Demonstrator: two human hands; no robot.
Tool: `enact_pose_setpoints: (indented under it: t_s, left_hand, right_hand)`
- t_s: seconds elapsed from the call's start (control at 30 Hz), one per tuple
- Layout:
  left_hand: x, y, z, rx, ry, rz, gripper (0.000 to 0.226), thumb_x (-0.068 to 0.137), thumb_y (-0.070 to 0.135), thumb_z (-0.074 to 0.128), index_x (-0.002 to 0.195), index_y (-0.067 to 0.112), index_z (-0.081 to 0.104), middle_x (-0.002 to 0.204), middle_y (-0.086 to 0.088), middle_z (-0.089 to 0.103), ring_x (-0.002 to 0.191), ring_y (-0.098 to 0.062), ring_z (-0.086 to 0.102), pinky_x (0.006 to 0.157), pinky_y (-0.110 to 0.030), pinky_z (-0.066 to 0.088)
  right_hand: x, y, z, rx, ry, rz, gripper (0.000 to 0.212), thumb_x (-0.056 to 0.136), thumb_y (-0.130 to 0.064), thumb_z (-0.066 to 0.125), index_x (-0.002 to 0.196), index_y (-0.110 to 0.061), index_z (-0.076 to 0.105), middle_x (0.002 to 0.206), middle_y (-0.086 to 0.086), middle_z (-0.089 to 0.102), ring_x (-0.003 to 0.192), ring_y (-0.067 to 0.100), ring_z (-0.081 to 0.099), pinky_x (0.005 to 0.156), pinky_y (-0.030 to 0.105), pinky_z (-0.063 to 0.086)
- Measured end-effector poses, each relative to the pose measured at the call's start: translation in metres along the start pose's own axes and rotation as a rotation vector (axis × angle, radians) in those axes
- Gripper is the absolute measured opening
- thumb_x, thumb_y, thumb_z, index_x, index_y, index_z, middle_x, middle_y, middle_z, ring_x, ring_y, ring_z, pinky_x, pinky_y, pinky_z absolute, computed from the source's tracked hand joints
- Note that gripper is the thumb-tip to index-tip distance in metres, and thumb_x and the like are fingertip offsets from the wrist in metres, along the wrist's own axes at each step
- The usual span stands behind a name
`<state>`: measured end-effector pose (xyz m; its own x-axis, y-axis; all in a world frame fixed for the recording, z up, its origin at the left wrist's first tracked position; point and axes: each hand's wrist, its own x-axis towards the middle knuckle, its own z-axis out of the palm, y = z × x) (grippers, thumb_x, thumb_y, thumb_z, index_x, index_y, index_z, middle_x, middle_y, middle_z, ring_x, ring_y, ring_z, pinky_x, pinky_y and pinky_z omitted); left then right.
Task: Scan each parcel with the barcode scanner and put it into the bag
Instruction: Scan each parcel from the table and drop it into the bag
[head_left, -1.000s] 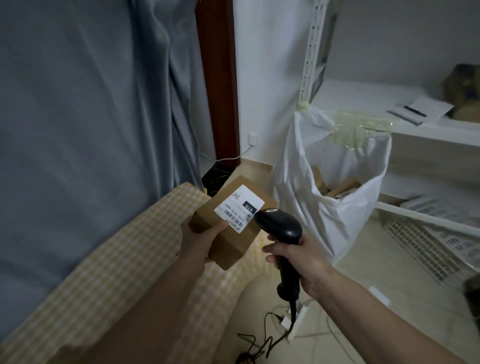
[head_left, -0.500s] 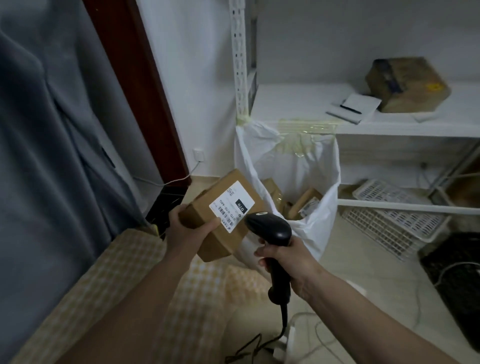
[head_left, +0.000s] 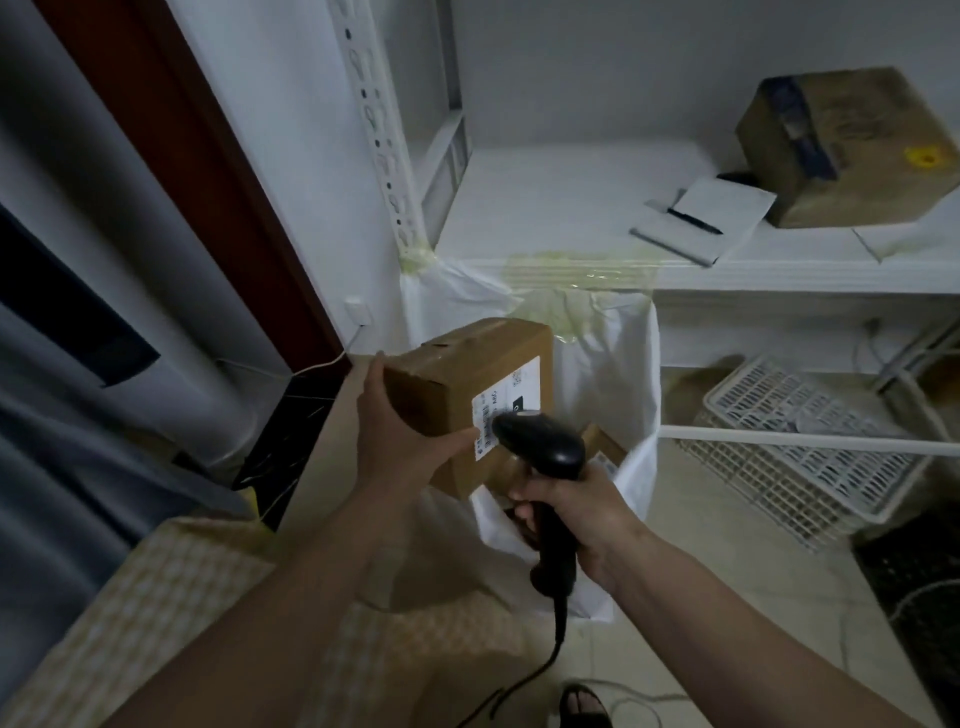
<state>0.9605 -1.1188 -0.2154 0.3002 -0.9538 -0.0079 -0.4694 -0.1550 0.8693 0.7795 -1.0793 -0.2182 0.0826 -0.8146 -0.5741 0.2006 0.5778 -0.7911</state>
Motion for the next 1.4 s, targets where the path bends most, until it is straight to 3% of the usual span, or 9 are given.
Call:
enact_pose_setpoints:
  t_s: [0.27,0.43,0.57,0.83,1.03,1.13,1.23,1.33,1.4]
  left_hand:
    - [0.094,0.013,0.115,0.259,-0.071,0.025,0.128,0.054,0.028,0.094,0.152,0.021,0.012,0.152,0.001,0.025,0.139,-0.018,0.031,0.11,-0.033,0.032]
    - [0.132,0.003,0.174,0.466,-0.094,0.137,0.128,0.052,0.045,0.092,0.151,0.021,0.015,0.152,-0.003,0.027,0.137,-0.024,0.032,0.11,-0.051,0.033]
    - [0.14,-0.006,0.204,0.695,-0.07,0.233,0.119,0.058,0.031,0.09,0.151,0.018,0.017,0.153,-0.009,0.026,0.141,-0.029,0.025,0.111,-0.053,0.025]
    - [0.129,-0.021,0.191,0.833,-0.179,0.292,0.107,0.06,0.027,0.086,0.146,0.026,0.022,0.143,-0.004,0.033,0.129,-0.027,0.033,0.106,-0.052,0.034]
    - [0.118,-0.025,0.193,0.715,-0.255,0.137,0.093,0.082,-0.011,0.061,0.151,0.037,0.022,0.158,-0.002,0.002,0.144,-0.023,0.009,0.108,-0.036,0.032]
    - [0.115,-0.016,0.186,0.675,-0.259,0.108,0.081,0.089,-0.002,0.059,0.151,0.032,0.022,0.151,-0.003,0.025,0.137,-0.022,0.029,0.103,-0.036,0.038]
    - [0.104,-0.02,0.156,0.675,-0.239,0.039,0.034,0.097,0.013,0.052,0.13,0.02,0.051,0.129,-0.006,0.052,0.114,-0.021,0.051,0.086,-0.029,0.04]
    - [0.086,-0.028,0.116,0.772,-0.232,-0.003,0.012,0.098,0.021,0.049,0.104,0.014,0.057,0.109,-0.006,0.058,0.095,-0.02,0.055,0.073,-0.027,0.038]
    - [0.072,-0.032,0.089,0.827,-0.225,-0.042,0.013,0.097,0.023,0.05,0.101,0.013,0.056,0.106,-0.006,0.056,0.096,-0.022,0.055,0.072,-0.029,0.039]
  right_hand:
    - [0.106,-0.065,-0.071,-0.015,0.045,0.023,0.012,0.076,0.005,0.069,0.081,-0.006,0.065,0.066,0.012,0.06,0.061,0.022,0.057,0.067,0.035,0.049]
    - [0.144,-0.059,-0.111,-0.069,0.066,0.068,0.014,0.074,0.0,0.07,0.085,-0.007,0.066,0.068,0.011,0.061,0.066,0.025,0.058,0.072,0.04,0.05]
    - [0.154,-0.055,-0.128,-0.044,0.055,0.099,0.014,0.078,0.002,0.065,0.09,-0.003,0.065,0.072,0.014,0.058,0.07,0.026,0.057,0.076,0.039,0.05]
    - [0.165,-0.047,-0.123,-0.057,-0.001,0.13,0.017,0.076,0.003,0.066,0.088,-0.008,0.064,0.07,0.009,0.059,0.07,0.025,0.059,0.073,0.04,0.05]
    - [0.166,-0.038,-0.112,-0.061,-0.037,0.147,0.022,0.075,0.001,0.069,0.095,-0.005,0.063,0.073,0.011,0.06,0.07,0.023,0.058,0.074,0.037,0.051]
    - [0.164,-0.036,-0.102,-0.096,-0.036,0.16,0.026,0.076,0.001,0.069,0.101,-0.004,0.062,0.075,0.011,0.061,0.069,0.023,0.059,0.07,0.035,0.05]
    - [0.158,-0.035,-0.083,-0.129,-0.079,0.153,0.015,0.077,0.004,0.068,0.088,-0.005,0.064,0.072,0.012,0.061,0.068,0.025,0.059,0.072,0.04,0.051]
    - [0.145,-0.034,-0.054,-0.19,-0.108,0.162,0.012,0.078,0.003,0.069,0.083,-0.007,0.065,0.073,0.013,0.063,0.076,0.029,0.061,0.084,0.046,0.051]
    - [0.131,-0.033,-0.033,-0.244,-0.146,0.16,0.01,0.08,0.002,0.068,0.083,-0.006,0.064,0.072,0.012,0.062,0.074,0.028,0.06,0.077,0.041,0.052]
